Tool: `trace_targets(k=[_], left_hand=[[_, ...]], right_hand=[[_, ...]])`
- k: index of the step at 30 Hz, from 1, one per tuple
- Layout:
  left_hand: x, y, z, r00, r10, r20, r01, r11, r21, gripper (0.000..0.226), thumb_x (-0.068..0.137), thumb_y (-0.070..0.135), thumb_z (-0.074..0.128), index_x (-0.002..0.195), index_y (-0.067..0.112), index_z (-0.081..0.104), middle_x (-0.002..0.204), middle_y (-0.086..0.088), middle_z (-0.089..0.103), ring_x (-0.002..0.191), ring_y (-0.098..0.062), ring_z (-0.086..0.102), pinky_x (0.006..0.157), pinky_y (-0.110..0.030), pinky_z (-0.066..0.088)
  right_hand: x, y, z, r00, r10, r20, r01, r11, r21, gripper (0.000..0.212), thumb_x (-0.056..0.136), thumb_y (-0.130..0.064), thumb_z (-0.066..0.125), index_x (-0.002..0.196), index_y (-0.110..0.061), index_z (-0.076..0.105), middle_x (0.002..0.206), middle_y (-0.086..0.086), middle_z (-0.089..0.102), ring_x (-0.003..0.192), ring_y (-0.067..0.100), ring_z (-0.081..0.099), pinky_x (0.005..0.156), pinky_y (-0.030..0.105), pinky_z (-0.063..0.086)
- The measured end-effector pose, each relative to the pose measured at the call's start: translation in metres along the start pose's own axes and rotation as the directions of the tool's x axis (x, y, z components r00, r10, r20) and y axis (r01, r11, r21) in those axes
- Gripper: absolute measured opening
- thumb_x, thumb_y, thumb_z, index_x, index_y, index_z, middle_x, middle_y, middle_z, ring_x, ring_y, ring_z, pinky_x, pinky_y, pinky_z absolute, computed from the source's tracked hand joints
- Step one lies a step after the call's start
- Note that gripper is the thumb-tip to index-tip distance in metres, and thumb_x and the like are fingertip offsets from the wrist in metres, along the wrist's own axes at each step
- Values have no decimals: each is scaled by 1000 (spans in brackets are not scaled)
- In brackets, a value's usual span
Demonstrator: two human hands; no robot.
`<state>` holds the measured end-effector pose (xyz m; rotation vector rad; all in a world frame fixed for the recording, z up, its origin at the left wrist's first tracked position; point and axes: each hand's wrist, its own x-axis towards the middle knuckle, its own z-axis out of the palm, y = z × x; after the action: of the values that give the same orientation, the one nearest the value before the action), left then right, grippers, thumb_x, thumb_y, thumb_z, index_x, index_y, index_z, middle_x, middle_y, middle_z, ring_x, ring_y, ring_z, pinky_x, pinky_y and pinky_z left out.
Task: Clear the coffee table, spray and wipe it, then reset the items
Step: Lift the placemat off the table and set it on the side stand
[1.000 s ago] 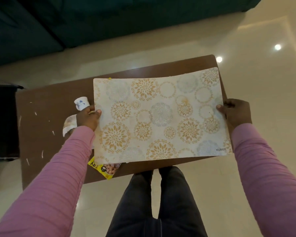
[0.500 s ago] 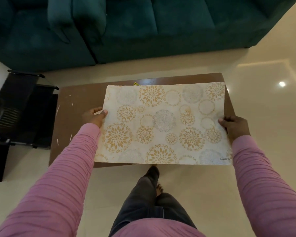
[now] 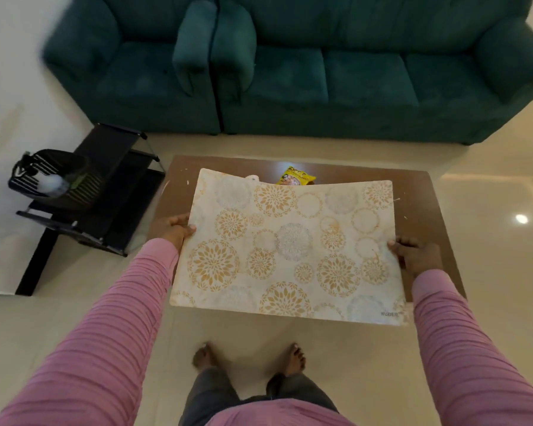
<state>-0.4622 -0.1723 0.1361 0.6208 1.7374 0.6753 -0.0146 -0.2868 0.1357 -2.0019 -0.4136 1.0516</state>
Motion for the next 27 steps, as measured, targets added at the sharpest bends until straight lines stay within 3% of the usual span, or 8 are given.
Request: trace_targets(k=[2,5,7,9,13,17,22,27], left_hand=[[-3,6,-27,999,25,-24,-25,1000,-18,31,87,-5,63,105,20,65,87,2,65,72,-15,63,51,-24,47],[9,8,-79,998,57,-37,-58,997,-41,35,86,-3,66,110,21,69,105,0,67,79,-15,64,62,-25,50],[18,9,-111,996,87,-29,-88,996,-32,36,86,-3,65,113,21,69,106,1,65,78,-13,62,60,-23,47],[29,8,-149,995,93,-35,-95,995,-41,36,87,-3,65,114,20,69,104,0,67,80,-16,65,62,-25,50],[54,8,-219,995,83,-61,-86,995,-48,36,84,-1,68,109,24,72,107,-3,72,88,-24,70,88,-43,56],[74,15,-268,993,92,-77,-95,995,-32,32,86,-3,66,105,22,73,95,-3,73,87,-25,70,88,-44,56],[106,28,-310,988,124,-92,-127,992,-28,33,87,-4,65,112,17,71,100,-5,72,90,-25,68,90,-41,55],[146,53,-343,979,155,-130,-157,988,-7,33,88,-3,65,118,11,68,108,-7,70,86,-21,66,84,-32,52]], right_hand=[[-18,-5,20,1000,-14,6,14,1000,-10,15,81,-3,71,78,-16,63,79,6,65,64,18,58,57,27,48],[-46,-10,59,1000,-23,7,23,1000,20,15,80,-3,71,78,-15,62,66,2,67,65,17,59,52,25,50],[-63,-12,86,1000,-28,3,28,999,37,15,80,-1,71,79,-14,64,57,-6,68,69,19,60,55,27,48],[-78,-12,120,999,-42,15,42,999,25,14,80,0,70,80,-13,64,63,-2,69,69,19,61,53,27,49],[-107,-13,182,996,-67,52,68,998,-17,18,82,-4,70,99,-6,64,87,8,66,71,19,61,58,27,52],[-126,-16,232,995,-70,69,75,995,-66,24,82,-6,70,106,-4,64,88,8,67,71,18,61,59,27,51],[-134,-31,288,994,-73,87,77,996,-46,16,84,-2,67,100,-6,62,81,8,63,66,20,59,43,19,50],[-111,-42,345,992,-57,114,63,997,-49,15,82,-7,70,96,-9,66,88,12,67,72,26,63,60,38,56]])
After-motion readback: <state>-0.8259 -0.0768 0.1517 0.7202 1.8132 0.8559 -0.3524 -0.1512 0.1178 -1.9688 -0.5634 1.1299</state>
